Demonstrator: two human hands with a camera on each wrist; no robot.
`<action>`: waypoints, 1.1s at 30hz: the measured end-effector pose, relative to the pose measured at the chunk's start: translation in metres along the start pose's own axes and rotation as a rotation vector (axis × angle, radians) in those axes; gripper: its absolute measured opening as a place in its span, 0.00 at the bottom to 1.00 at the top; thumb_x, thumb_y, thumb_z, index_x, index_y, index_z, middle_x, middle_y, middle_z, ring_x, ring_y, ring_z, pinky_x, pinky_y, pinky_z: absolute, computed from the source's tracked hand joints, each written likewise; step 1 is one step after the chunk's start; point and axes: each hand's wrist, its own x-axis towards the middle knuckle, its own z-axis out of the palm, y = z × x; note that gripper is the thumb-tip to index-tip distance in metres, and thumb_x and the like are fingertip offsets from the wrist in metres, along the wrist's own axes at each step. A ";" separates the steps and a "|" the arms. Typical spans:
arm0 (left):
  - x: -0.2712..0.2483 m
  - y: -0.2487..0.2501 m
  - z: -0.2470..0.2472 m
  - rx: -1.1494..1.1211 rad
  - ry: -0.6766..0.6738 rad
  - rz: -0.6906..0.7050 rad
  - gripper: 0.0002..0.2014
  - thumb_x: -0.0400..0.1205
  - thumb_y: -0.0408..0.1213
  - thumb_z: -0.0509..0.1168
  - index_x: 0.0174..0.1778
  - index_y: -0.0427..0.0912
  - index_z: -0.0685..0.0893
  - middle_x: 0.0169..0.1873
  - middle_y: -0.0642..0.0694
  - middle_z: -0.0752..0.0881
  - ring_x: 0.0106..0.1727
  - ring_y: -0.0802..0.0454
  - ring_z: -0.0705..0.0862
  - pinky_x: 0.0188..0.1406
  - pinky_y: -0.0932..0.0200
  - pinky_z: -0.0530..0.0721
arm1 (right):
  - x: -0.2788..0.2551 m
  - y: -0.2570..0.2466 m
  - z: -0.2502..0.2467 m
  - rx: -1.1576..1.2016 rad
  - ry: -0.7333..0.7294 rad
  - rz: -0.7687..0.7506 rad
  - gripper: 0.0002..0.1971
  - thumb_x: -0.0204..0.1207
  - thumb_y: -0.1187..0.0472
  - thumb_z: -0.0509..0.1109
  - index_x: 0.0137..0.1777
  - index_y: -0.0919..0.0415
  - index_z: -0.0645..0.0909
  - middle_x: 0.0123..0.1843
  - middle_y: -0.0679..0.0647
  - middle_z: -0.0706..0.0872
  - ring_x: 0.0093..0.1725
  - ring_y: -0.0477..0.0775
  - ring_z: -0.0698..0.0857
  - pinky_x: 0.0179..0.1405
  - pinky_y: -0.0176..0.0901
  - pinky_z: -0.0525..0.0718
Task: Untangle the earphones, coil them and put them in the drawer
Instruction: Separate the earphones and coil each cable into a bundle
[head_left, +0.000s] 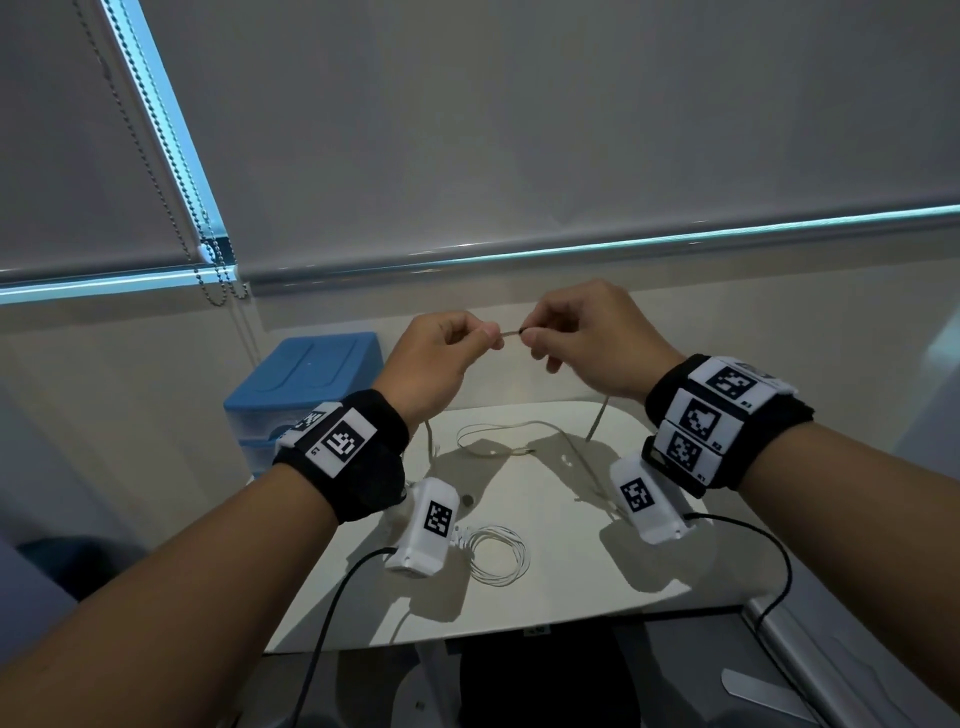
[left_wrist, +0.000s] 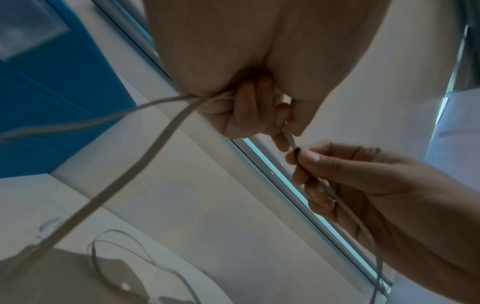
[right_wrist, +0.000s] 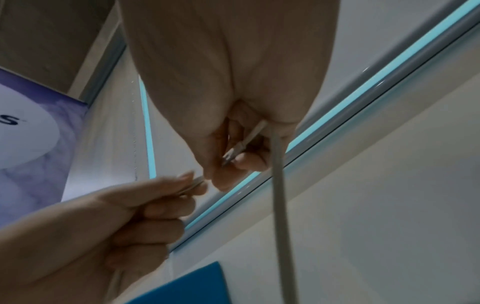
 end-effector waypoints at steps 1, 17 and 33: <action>0.001 0.001 -0.004 0.007 -0.010 -0.005 0.13 0.90 0.43 0.63 0.50 0.38 0.89 0.18 0.67 0.77 0.21 0.69 0.75 0.25 0.74 0.68 | 0.002 0.002 -0.004 -0.006 0.028 0.010 0.03 0.81 0.62 0.75 0.47 0.59 0.90 0.37 0.51 0.92 0.33 0.47 0.91 0.39 0.39 0.88; 0.010 0.010 -0.024 -0.242 -0.196 -0.079 0.16 0.93 0.44 0.56 0.46 0.38 0.83 0.26 0.48 0.73 0.27 0.50 0.75 0.37 0.58 0.81 | 0.037 -0.003 -0.046 -0.165 0.324 -0.065 0.06 0.80 0.61 0.69 0.42 0.58 0.85 0.40 0.54 0.89 0.44 0.57 0.85 0.44 0.44 0.79; 0.003 0.028 -0.024 -0.431 -0.182 -0.037 0.14 0.93 0.41 0.57 0.45 0.41 0.82 0.24 0.51 0.68 0.23 0.56 0.62 0.21 0.65 0.68 | 0.022 -0.033 -0.006 0.358 -0.295 -0.040 0.09 0.90 0.64 0.61 0.55 0.67 0.82 0.38 0.60 0.82 0.33 0.49 0.81 0.53 0.65 0.85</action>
